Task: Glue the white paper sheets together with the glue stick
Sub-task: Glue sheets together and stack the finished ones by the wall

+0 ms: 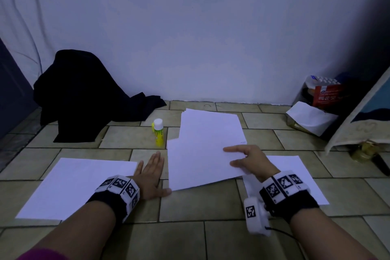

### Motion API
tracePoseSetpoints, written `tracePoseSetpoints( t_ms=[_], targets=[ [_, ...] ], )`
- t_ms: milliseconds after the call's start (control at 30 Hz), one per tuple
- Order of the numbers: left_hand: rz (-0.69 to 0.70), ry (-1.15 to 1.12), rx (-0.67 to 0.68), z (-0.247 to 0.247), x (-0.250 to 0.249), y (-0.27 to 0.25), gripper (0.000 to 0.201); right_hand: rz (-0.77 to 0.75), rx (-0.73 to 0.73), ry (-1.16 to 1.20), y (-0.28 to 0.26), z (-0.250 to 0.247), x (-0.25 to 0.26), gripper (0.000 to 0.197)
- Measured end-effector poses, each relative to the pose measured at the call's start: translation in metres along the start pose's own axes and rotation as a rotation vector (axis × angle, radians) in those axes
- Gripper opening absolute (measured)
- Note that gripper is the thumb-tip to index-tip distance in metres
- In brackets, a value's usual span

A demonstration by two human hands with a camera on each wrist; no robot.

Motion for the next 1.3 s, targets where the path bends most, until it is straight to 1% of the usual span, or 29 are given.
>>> tracePoseSetpoints(
  t_ms=[133, 233, 400, 500, 533, 567, 633, 667, 767, 900, 967, 1067, 1200, 1300],
  targets=[
    [-0.006, 0.006, -0.009, -0.001, 0.000, 0.001, 0.102, 0.011, -0.087, 0.077, 0.008, -0.032, 0.003, 0.046],
    [-0.016, 0.010, -0.010, -0.002, -0.001, 0.000, 0.102, 0.020, -0.149, 0.083, 0.028, -0.047, 0.006, 0.047],
    [-0.038, 0.024, -0.027, -0.004, -0.002, 0.001, 0.103, 0.096, -0.229, -0.044, 0.075, -0.051, 0.010, 0.045],
    [-0.039, 0.024, -0.028, -0.003, 0.000, 0.003, 0.104, 0.113, -0.271, -0.255, 0.100, -0.047, 0.006, 0.046],
    [-0.037, 0.026, -0.022, -0.002, 0.001, 0.003, 0.108, 0.126, -0.273, -0.303, 0.105, -0.045, 0.005, 0.045],
    [-0.035, 0.028, -0.018, -0.002, 0.001, 0.004, 0.116, 0.137, -0.265, -0.335, 0.110, -0.043, 0.003, 0.043],
    [-0.025, 0.022, -0.010, -0.001, 0.002, 0.005, 0.140, 0.160, -0.247, -0.379, 0.118, -0.039, -0.001, 0.040],
    [-0.017, 0.022, -0.011, -0.001, 0.002, 0.006, 0.142, 0.170, -0.247, -0.392, 0.120, -0.038, -0.002, 0.040],
    [-0.001, 0.022, -0.013, -0.001, 0.003, 0.008, 0.137, 0.192, -0.246, -0.376, 0.128, -0.037, -0.010, 0.039],
    [-0.001, 0.024, -0.006, 0.000, 0.003, 0.009, 0.138, 0.226, -0.157, -0.402, 0.136, -0.030, -0.024, 0.040],
    [-0.012, 0.033, 0.003, -0.001, 0.004, 0.010, 0.136, 0.240, -0.145, -0.409, 0.136, -0.028, -0.030, 0.040],
    [-0.024, 0.042, 0.034, 0.000, 0.004, 0.009, 0.120, 0.251, -0.130, -0.438, 0.139, -0.026, -0.035, 0.041],
    [-0.028, 0.041, 0.039, -0.001, 0.002, 0.006, 0.111, 0.283, -0.087, -0.577, 0.136, -0.028, -0.035, 0.042],
    [-0.026, 0.042, 0.027, -0.003, 0.000, 0.005, 0.103, 0.263, -0.039, -0.664, 0.133, -0.027, -0.034, 0.043]
  ],
)
Point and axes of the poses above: each hand's wrist, its own y-axis towards the middle knuckle, its own z-axis out of the palm, x = y × z, the point moved 8 cm from there along y, towards the middle knuckle, and after that the axes turned 8 degrees about -y, right-handed, at the moved point
